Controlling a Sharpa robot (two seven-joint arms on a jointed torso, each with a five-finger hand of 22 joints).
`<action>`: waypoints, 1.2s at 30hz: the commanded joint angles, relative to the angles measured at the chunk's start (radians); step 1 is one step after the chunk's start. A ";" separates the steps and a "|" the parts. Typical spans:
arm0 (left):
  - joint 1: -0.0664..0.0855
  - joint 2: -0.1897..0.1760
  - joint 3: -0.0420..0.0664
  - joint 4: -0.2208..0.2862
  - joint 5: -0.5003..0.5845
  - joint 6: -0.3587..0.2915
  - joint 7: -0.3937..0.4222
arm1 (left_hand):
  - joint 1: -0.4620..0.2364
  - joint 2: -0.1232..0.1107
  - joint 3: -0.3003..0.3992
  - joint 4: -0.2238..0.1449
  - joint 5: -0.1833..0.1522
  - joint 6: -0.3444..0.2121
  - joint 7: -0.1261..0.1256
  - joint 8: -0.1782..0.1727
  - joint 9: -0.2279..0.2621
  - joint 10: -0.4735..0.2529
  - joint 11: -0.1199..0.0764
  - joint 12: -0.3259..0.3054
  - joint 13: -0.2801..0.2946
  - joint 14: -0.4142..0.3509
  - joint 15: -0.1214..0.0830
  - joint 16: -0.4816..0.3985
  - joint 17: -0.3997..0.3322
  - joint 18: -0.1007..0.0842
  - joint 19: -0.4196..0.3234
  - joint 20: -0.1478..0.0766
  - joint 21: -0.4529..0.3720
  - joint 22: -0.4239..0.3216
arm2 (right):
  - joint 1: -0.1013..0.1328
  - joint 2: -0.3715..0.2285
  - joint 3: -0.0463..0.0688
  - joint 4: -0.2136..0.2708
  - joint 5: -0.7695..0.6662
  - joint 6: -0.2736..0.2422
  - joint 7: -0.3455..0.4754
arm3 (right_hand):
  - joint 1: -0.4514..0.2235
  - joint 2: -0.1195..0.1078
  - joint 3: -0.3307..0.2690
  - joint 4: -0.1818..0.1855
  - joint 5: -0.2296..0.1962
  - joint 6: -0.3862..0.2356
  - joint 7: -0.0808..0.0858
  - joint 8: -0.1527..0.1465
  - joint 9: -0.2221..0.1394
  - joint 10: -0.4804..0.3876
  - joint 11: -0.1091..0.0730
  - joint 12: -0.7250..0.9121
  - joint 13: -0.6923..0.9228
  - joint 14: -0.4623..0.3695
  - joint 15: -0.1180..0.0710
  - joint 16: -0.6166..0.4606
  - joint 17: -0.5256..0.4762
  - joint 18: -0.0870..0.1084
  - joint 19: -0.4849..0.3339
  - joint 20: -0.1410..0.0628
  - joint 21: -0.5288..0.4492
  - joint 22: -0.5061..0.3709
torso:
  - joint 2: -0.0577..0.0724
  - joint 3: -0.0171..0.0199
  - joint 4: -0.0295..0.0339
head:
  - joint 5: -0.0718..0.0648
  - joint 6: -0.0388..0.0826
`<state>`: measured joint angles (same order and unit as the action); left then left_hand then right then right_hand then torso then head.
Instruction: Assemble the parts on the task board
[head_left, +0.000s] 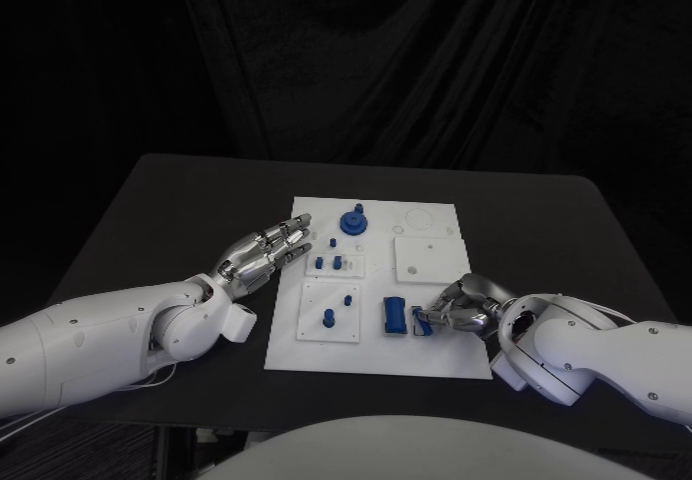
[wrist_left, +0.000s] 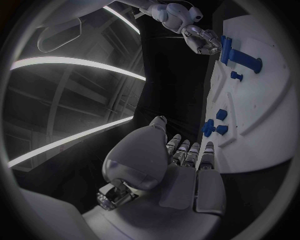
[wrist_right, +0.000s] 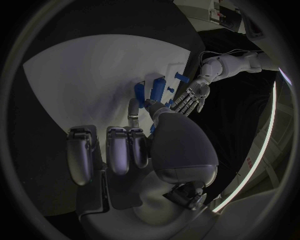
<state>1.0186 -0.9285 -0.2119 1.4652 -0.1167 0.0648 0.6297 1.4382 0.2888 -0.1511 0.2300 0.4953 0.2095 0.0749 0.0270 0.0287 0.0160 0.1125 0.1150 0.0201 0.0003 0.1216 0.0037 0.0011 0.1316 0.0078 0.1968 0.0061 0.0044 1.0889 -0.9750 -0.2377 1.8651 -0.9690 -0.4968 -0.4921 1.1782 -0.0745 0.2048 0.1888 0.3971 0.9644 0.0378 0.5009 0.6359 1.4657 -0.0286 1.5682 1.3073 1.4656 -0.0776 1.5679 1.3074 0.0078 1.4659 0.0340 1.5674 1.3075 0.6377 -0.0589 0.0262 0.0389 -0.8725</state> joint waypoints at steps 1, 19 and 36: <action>-0.002 0.002 0.001 0.002 0.003 0.013 0.009 | 0.011 -0.003 0.001 -0.006 0.006 0.000 0.006 0.006 0.002 -0.001 -0.004 0.000 0.000 0.000 0.003 -0.004 -0.001 0.020 0.001 0.010 0.001 0.001 | 0.002 0.000 0.000 0.002 -0.027 -0.017 0.011 | 0.001 0.008 -0.015 0.015 -0.004 -0.025 -0.016 0.090 0.081 0.105 -0.014 0.003 0.263 0.105 -0.016 0.003 0.263 -0.007 0.104 -0.012 0.002 0.263 | 0.001 0.0003 0.0002 | 0.000 0.000; -0.003 0.003 0.001 0.001 0.003 0.016 0.008 | 0.012 -0.002 0.005 -0.010 0.008 0.008 0.016 0.008 0.003 -0.001 -0.007 -0.001 0.000 0.000 0.002 -0.004 -0.001 0.022 0.001 0.011 0.001 0.002 | 0.002 0.005 0.000 -0.004 -0.035 -0.015 0.017 | 0.017 0.004 -0.026 0.037 -0.053 -0.033 -0.040 0.185 0.176 0.105 -0.035 0.003 0.263 0.105 -0.036 0.003 0.263 -0.007 0.103 -0.032 0.001 0.262 | -0.001 0.0003 0.0001 | 0.005 0.000; -0.005 -0.008 0.001 0.006 0.003 0.007 0.024 | 0.013 -0.003 0.006 -0.014 0.010 0.014 0.020 0.009 0.004 -0.001 -0.008 0.001 0.001 0.000 0.001 -0.004 -0.001 0.023 0.001 0.011 0.001 0.002 | 0.000 -0.090 -0.005 0.075 -0.132 -0.001 0.144 | 0.035 -0.021 -0.073 0.078 -0.207 -0.062 -0.040 0.254 0.263 0.105 -0.036 0.003 0.263 0.105 -0.037 0.003 0.263 -0.008 0.105 -0.034 0.003 0.263 | 0.000 0.0009 0.0004 | 0.004 0.000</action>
<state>1.0155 -0.9369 -0.2119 1.4682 -0.1167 0.0678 0.6304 1.4421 0.2849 -0.1428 0.2219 0.4984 0.2218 0.0894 0.0310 0.0314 0.0160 0.1125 0.1151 0.0201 0.0004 0.1216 0.0037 0.0014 0.1472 0.0080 0.2041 0.0061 0.0044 1.0896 -1.0595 -0.2416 1.9313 -1.0593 -0.5088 -0.4000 1.2134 -0.0820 0.1347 0.2597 0.2006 0.9087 -0.0026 0.7501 0.8950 1.4650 -0.0572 1.5682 1.3073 1.4643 -0.1064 1.5679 1.3074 0.0077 1.4671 0.0072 1.5674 1.3073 0.6369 -0.0585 0.0266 0.0464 -0.8725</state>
